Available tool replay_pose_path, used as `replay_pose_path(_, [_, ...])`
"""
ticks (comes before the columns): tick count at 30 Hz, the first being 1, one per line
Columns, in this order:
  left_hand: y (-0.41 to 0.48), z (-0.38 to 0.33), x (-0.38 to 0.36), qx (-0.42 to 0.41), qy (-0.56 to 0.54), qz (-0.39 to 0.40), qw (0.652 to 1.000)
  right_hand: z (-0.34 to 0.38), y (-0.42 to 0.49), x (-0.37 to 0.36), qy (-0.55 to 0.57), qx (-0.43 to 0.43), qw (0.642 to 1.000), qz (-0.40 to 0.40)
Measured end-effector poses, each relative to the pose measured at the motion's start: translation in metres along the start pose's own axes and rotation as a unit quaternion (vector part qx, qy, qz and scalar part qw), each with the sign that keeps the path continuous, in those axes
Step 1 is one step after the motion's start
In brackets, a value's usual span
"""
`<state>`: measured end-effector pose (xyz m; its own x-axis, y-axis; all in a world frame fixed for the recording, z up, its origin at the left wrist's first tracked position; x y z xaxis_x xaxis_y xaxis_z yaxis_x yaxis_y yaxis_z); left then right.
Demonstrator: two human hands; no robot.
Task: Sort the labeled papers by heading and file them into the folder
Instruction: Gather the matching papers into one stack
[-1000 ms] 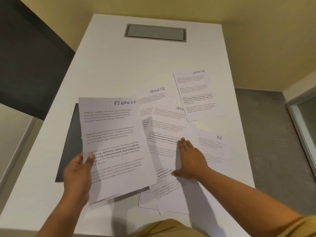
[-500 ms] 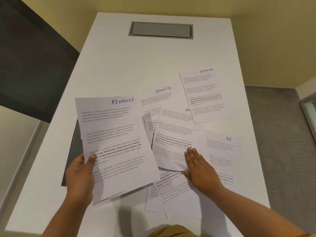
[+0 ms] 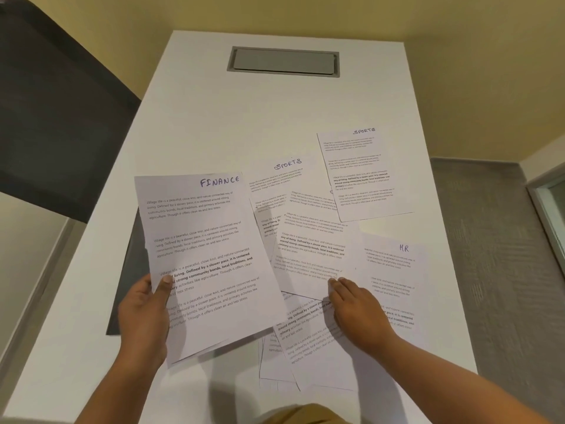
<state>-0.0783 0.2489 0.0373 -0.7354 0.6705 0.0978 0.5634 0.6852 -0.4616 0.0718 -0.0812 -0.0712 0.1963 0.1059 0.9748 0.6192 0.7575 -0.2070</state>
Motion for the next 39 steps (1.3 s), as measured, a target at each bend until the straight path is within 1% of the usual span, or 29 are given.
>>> replay_pose_path(3, [-0.003, 0.001, 0.002, 0.001, 0.002, -0.001, 1.0, 0.004, 0.008, 0.013, -0.025, -0.002, 1.0, -0.012])
replay_pose_path(5, [-0.005, 0.002, 0.003, 0.004, 0.004, -0.004, 1.0, 0.005, 0.014, 0.02, -0.036, -0.008, 0.999, 0.002])
replay_pose_path(7, [-0.006, 0.001, 0.004, 0.005, 0.005, -0.005, 1.0, 0.0, 0.022, 0.031, -0.033, -0.032, 0.999, 0.011])
replay_pose_path(10, [-0.009, 0.0, 0.005, 0.002, 0.007, -0.006, 1.0, -0.019, 0.036, 0.058, 0.001, -0.111, 0.994, 0.001])
replay_pose_path(14, [-0.011, 0.001, 0.004, 0.007, 0.0, -0.005, 1.0, -0.051, 0.056, 0.097, 0.078, -0.213, 0.973, -0.038])
replay_pose_path(18, [-0.015, 0.0, 0.003, 0.003, 0.007, -0.001, 1.0, -0.078, 0.065, 0.116, 0.138, -0.268, 0.952, -0.058])
replay_pose_path(23, [-0.017, 0.002, 0.007, 0.006, 0.003, -0.005, 1.0, -0.105, 0.052, 0.109, 0.183, -0.314, 0.929, -0.076])
replay_pose_path(25, [-0.018, 0.004, 0.01, 0.004, 0.005, -0.006, 1.0, -0.11, 0.042, 0.1, 0.199, -0.328, 0.922, -0.061])
replay_pose_path(28, [-0.019, 0.006, 0.012, 0.005, 0.007, -0.006, 1.0, -0.111, 0.027, 0.078, 0.238, -0.331, 0.913, -0.015])
replay_pose_path(32, [-0.018, 0.008, 0.01, 0.011, 0.007, -0.005, 1.0, -0.092, 0.012, 0.056, 0.331, -0.298, 0.894, 0.043])
replay_pose_path(34, [-0.018, 0.007, 0.008, 0.006, 0.012, -0.002, 1.0, -0.08, 0.003, 0.047, 0.338, -0.295, 0.891, 0.073])
replay_pose_path(35, [-0.018, 0.006, 0.006, 0.003, 0.017, -0.001, 1.0, -0.075, -0.002, 0.043, 0.324, -0.31, 0.891, 0.067])
replay_pose_path(37, [-0.017, 0.007, 0.005, 0.002, 0.019, -0.001, 1.0, -0.064, -0.015, 0.036, 0.301, -0.363, 0.88, 0.053])
replay_pose_path(39, [-0.016, 0.011, 0.003, 0.008, 0.018, 0.003, 1.0, -0.047, -0.026, 0.028, 0.28, -0.409, 0.864, 0.085])
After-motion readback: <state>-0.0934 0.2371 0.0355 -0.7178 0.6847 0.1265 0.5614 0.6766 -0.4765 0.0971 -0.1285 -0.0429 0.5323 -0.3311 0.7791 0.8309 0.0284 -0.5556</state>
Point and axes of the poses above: each hand's wrist, its own y-axis towards the middle knuckle, its own x-axis out of the back of the hand, z = x × y, the point moved 7 cm from there along y, towards the middle knuckle, and after that the axes turned 10 degrees about z, right-handed, at the moved point
